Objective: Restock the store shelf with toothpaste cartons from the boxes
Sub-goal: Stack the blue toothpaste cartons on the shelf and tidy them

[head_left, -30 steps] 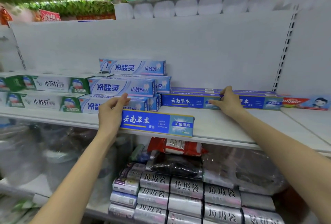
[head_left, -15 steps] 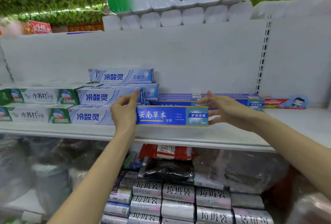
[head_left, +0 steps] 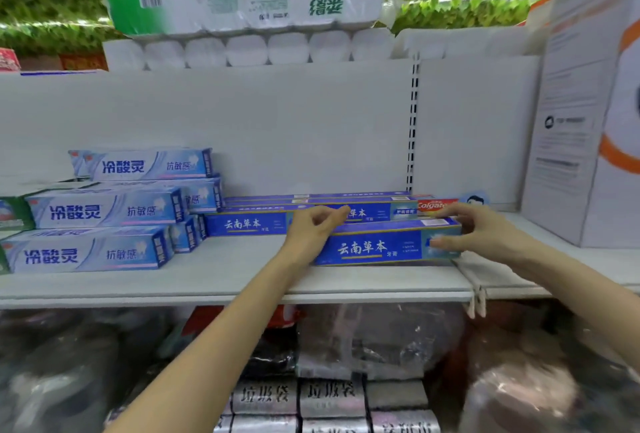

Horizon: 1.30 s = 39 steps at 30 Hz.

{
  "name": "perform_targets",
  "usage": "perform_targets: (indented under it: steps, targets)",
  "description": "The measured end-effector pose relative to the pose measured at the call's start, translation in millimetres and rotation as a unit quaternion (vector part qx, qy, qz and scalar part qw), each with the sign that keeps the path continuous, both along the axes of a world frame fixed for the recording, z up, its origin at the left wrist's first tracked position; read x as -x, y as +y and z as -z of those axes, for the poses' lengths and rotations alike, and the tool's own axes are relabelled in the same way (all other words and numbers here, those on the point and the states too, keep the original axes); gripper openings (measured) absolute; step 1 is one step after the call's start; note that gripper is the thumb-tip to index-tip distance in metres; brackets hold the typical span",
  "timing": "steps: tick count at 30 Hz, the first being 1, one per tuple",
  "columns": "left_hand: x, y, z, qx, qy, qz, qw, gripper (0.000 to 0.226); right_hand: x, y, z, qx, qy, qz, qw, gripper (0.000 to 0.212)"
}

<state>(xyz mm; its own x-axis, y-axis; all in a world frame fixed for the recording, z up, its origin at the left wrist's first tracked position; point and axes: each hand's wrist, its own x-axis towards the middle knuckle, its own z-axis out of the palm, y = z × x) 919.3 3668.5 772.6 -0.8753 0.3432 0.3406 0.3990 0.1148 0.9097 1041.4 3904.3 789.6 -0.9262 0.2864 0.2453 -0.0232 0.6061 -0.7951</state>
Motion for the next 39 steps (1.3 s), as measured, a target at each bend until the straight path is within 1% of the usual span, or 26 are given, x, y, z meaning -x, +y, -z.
perform_targets:
  steps: [2,4,6,8,10,13,16,20,25,28,31,35,39]
  targets:
    - [0.4,10.5,-5.2,-0.01,-0.007,-0.004,1.0,0.035,1.5,19.3,6.7,-0.038,0.009,0.028,0.999,0.036]
    - [9.8,14.8,-10.7,-0.006,0.037,-0.051,0.998,0.037,5.8,34.9,13.3,-0.06,0.018,0.047,0.997,0.037]
    - [24.4,11.0,-12.4,0.07,0.124,-0.125,0.982,0.038,11.9,46.4,16.4,-0.075,0.017,0.063,0.995,0.038]
    - [37.5,2.9,-9.3,0.164,0.181,-0.171,0.955,0.042,22.8,54.1,16.4,-0.087,0.013,0.077,0.993,0.045]
    - [47.7,-4.2,-7.0,0.225,0.204,-0.181,0.935,0.048,37.8,56.1,14.3,-0.098,0.008,0.082,0.992,0.049]
    - [60.6,-7.7,-2.4,0.28,0.249,-0.185,0.909,0.057,63.0,50.5,10.8,-0.129,-0.002,0.076,0.989,0.045]
    - [70.8,-7.9,4.4,0.33,0.254,-0.176,0.892,0.065,85.0,42.0,9.4,-0.163,-0.011,0.081,0.983,0.046]
    - [73.1,-6.3,6.9,0.367,0.269,-0.171,0.874,0.059,104.7,38.4,17.8,-0.151,0.012,0.072,0.986,0.047]
    - [74.6,-6.3,5.3,0.366,0.265,-0.176,0.875,0.053,110.8,21.9,20.4,-0.159,0.03,0.081,0.983,0.049]
    - [72.7,-7.3,5.6,0.356,0.25,-0.161,0.886,0.052,105.5,16.7,20.1,-0.155,0.017,0.079,0.985,0.048]
    - [68.1,-9.1,0.5,0.372,0.245,-0.158,0.881,0.051,96.5,11.8,16.3,-0.155,0.009,0.077,0.985,0.045]
    - [50.6,-14.0,-10.3,0.334,0.228,-0.136,0.905,0.055,65.9,-4.7,4.7,-0.163,-0.008,0.078,0.983,0.047]
    - [21.2,-20.6,-23.0,0.287,0.232,-0.091,0.925,0.054,19.8,-27.2,-9.2,-0.202,-0.027,0.072,0.976,0.054]
